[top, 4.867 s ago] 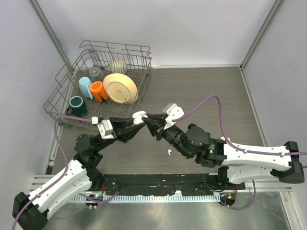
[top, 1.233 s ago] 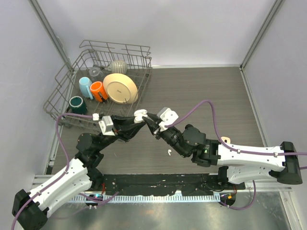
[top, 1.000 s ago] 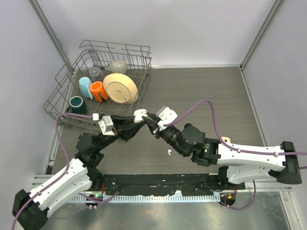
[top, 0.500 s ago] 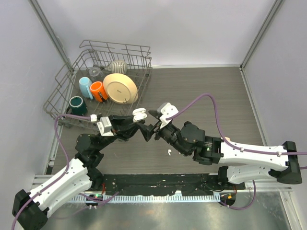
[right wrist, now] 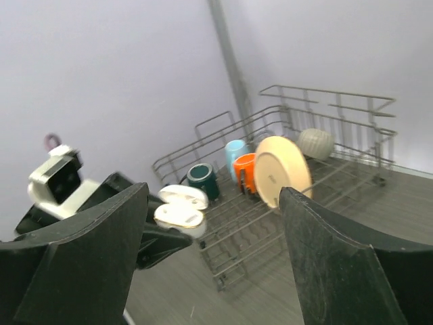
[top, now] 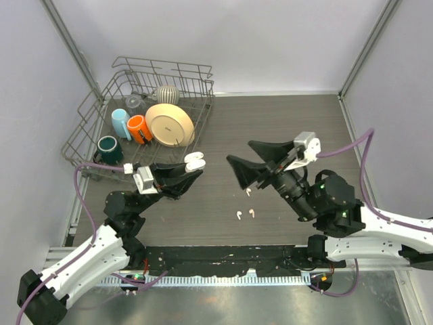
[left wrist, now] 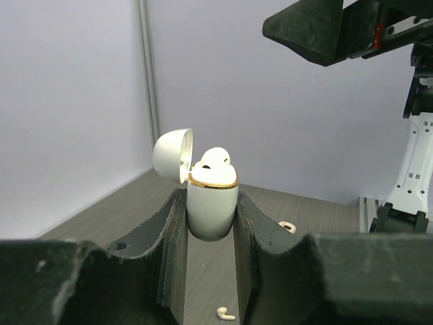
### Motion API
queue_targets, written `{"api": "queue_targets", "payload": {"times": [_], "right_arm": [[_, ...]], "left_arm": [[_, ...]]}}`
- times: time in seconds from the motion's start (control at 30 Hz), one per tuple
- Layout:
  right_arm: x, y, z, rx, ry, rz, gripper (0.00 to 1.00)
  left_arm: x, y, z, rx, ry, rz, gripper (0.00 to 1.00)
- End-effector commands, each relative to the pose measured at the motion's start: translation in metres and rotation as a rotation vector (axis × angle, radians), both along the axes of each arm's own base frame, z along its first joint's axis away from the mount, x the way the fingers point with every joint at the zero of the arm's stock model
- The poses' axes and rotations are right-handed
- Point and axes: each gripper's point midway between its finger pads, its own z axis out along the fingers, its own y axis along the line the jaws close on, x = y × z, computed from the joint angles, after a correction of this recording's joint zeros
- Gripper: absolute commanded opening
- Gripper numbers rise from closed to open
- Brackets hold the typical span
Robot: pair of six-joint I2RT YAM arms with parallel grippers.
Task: Insert the wireless bluetooth earbuds into the charging case
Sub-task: Pick up the earbud from the center of the board.
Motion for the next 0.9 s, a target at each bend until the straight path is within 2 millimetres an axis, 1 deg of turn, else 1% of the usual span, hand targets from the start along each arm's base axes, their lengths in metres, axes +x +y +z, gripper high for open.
{"api": "queue_targets", "payload": {"times": [0.0,0.03,0.07,0.1,0.13,0.17,0.2,0.23,0.27,0.3,0.33,0.37,0.4,0.47,0.5,0.53,0.6,0.63,0.7,0.87], "right_arm": [[0.029,-0.036,-0.02,0.004,0.135,-0.244,0.84],[0.036,-0.043,-0.034,-0.05,0.167,-0.307,0.84],[0.046,-0.059,-0.046,-0.066,0.212,-0.416,0.84],[0.052,-0.063,-0.054,-0.052,0.26,-0.447,0.84],[0.065,-0.074,-0.075,-0.131,0.306,-0.52,0.84],[0.074,-0.082,-0.085,-0.141,0.353,-0.554,0.84],[0.078,-0.073,-0.099,-0.173,0.414,-0.488,0.84],[0.083,-0.075,-0.123,-0.197,0.521,-0.493,0.84],[0.102,-0.096,-0.137,-0.19,0.591,-0.565,0.84],[0.099,-0.086,-0.153,-0.206,0.675,-0.482,0.84],[0.1,-0.089,-0.171,-0.226,0.742,-0.48,0.84],[0.106,-0.09,-0.187,-0.247,0.797,-0.472,0.84],[0.099,-0.078,-0.198,-0.266,0.847,-0.393,0.84],[0.095,-0.066,-0.224,-0.309,0.934,-0.354,0.77],[0.091,-0.061,-0.233,-0.323,0.966,-0.332,0.74],[0.082,-0.055,-0.248,-0.344,1.022,-0.286,0.7],[0.073,-0.046,-0.267,-0.375,1.088,-0.232,0.67],[0.064,-0.04,-0.278,-0.392,1.117,-0.182,0.63],[0.054,-0.033,-0.288,-0.429,1.119,-0.147,0.61],[0.039,-0.031,-0.311,-0.534,1.122,-0.16,0.55]], "left_arm": [[-0.007,0.009,0.02,-0.059,-0.065,0.012,0.0],[-0.007,0.009,0.02,-0.059,-0.065,0.01,0.0],[-0.008,0.009,0.021,-0.061,-0.067,0.01,0.0],[-0.009,0.009,0.021,-0.064,-0.066,0.006,0.0],[-0.011,0.011,0.023,-0.07,-0.069,0.003,0.0],[-0.012,0.011,0.023,-0.072,-0.068,-0.001,0.0],[-0.012,0.011,0.022,-0.072,-0.068,-0.001,0.0],[-0.013,0.011,0.022,-0.073,-0.069,-0.003,0.0],[-0.013,0.012,0.021,-0.07,-0.069,-0.002,0.0],[-0.013,0.012,0.021,-0.069,-0.068,-0.002,0.0],[-0.014,0.011,0.021,-0.067,-0.066,-0.005,0.0],[-0.015,0.012,0.022,-0.066,-0.068,-0.007,0.0],[-0.016,0.012,0.022,-0.065,-0.069,-0.01,0.0],[-0.018,0.013,0.023,-0.065,-0.074,-0.01,0.0],[-0.018,0.014,0.023,-0.067,-0.072,-0.008,0.0],[-0.018,0.014,0.022,-0.065,-0.07,-0.008,0.0],[-0.02,0.017,0.024,-0.072,-0.075,0.0,0.0],[-0.02,0.017,0.023,-0.07,-0.075,0.003,0.0],[-0.021,0.019,0.021,-0.068,-0.075,0.01,0.0],[-0.02,0.02,0.017,-0.056,-0.068,0.016,0.0]]}}
